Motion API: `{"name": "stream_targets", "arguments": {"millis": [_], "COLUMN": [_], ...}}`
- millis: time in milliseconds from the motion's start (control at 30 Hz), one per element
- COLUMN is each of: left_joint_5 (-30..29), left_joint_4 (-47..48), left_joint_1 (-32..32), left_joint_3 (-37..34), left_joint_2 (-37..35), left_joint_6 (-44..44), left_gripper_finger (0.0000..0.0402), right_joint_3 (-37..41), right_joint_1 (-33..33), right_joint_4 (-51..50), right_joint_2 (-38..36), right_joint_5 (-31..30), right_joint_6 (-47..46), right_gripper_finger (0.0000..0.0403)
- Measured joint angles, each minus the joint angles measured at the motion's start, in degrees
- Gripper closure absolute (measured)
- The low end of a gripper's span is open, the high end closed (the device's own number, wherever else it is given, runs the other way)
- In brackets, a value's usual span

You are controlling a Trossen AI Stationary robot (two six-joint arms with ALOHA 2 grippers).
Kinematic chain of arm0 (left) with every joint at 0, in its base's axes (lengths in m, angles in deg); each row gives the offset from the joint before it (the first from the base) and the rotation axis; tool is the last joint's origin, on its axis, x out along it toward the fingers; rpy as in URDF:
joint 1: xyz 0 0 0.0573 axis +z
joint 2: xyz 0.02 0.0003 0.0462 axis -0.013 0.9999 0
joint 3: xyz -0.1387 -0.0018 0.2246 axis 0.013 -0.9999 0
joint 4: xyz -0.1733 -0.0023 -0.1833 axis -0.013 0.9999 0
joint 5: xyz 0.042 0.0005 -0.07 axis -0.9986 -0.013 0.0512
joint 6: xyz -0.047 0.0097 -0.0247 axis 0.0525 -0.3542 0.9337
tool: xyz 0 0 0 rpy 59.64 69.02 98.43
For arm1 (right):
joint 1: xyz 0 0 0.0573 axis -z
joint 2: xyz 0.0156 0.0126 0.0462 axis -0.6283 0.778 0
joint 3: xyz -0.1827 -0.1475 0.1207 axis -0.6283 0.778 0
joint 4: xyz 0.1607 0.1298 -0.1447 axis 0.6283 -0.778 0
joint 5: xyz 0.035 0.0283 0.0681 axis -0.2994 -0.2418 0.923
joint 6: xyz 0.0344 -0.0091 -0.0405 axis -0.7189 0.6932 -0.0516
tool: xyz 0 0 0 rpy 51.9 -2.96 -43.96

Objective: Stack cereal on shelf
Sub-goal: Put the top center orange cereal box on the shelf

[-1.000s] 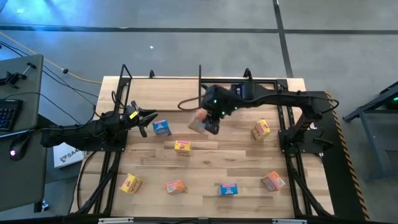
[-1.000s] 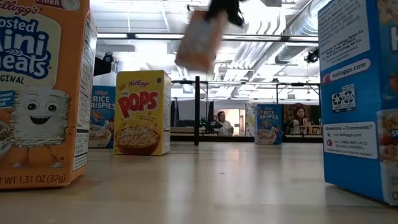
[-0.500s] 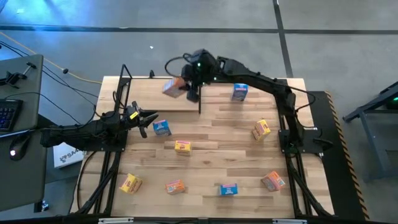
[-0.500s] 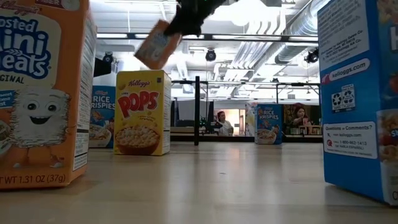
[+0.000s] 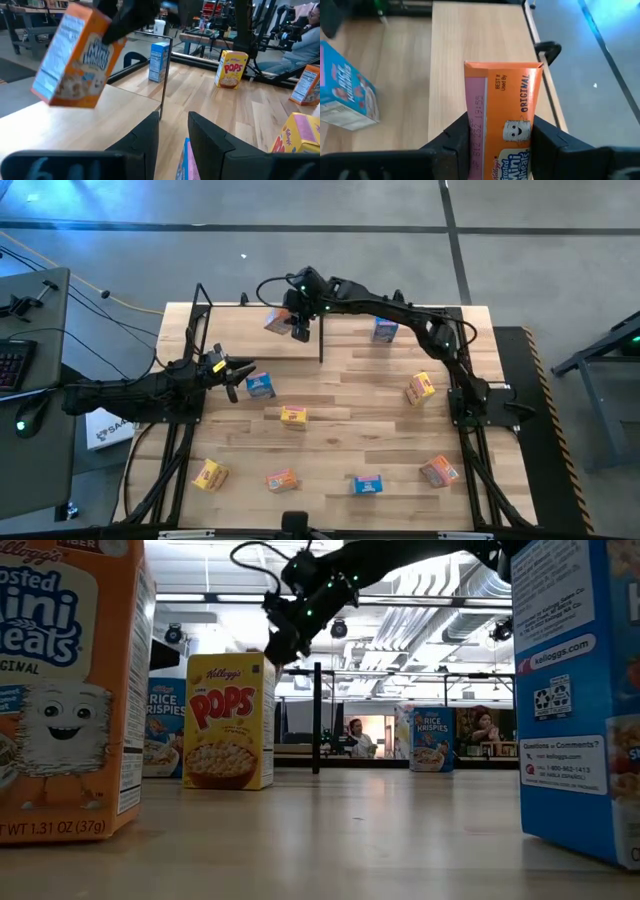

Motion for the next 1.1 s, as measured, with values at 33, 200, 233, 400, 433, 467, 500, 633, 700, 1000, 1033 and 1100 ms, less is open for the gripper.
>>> {"name": "stream_targets", "arguments": {"millis": [33, 200, 233, 400, 433, 467, 500, 633, 700, 1000, 1033, 1100], "left_joint_5": [0.01, 0.0, 0.0, 0.0, 0.0, 0.0, 0.0, 0.0, 0.0, 0.77, 1.04, 1.07], "left_joint_4": [-0.1, -0.06, -0.04, -0.06, -0.06, -0.06, -0.06, -0.06, -0.06, -0.08, -0.08, -0.08], "left_joint_1": [0.0, 0.0, 0.0, 0.0, 0.0, 0.0, 0.0, 0.0, 0.0, -0.02, -0.02, -0.02], "left_joint_3": [0.0, 0.0, 0.0, 0.0, 0.0, 0.0, 0.0, 0.0, 0.0, 0.0, 0.0, 0.0], "left_joint_2": [0.11, 0.25, 0.25, 0.25, 0.25, 0.25, 0.25, 0.25, 0.25, 0.25, 0.25, 0.25], "left_joint_6": [-0.01, -0.03, -0.03, -0.03, -0.03, -0.03, -0.03, 0.28, 0.28, 0.36, 0.36, 0.35], "left_gripper_finger": [0.0305, 0.0305, 0.0305, 0.0305, 0.0305, 0.0305, 0.0305, 0.0305, 0.0305, 0.0305, 0.0305, 0.0305], "right_joint_3": [0.0, 0.0, 0.0, 0.0, 0.0, 0.0, 0.0, 0.0, 0.0, 0.0, 0.0, 0.0], "right_joint_1": [0.07, -0.05, -0.05, -0.31, -0.33, -0.35, -0.35, -0.35, -0.42, -0.46, -0.48, -0.66], "right_joint_4": [0.29, 0.39, 0.57, 0.67, 0.73, 0.72, 0.61, 0.55, 1.05, 4.78, 5.32, 6.27], "right_joint_2": [0.46, 2.32, 2.33, 2.33, 2.33, 2.33, 2.33, 3.09, 3.31, 3.51, 3.51, 3.51], "right_joint_5": [-0.4, -0.76, -0.83, -2.14, -2.11, -2.08, -2.09, -2.11, -2.08, -2.6, -2.76, -3.78], "right_joint_6": [0.07, 0.1, 0.08, 0.02, 0.0, -0.01, -0.01, -0.07, -0.05, -0.2, -0.2, 0.0], "right_gripper_finger": [0.0276, 0.0276, 0.0276, 0.0276, 0.0274, 0.027, 0.0265, 0.0238, 0.0225, 0.0175, 0.0171, 0.0168]}}
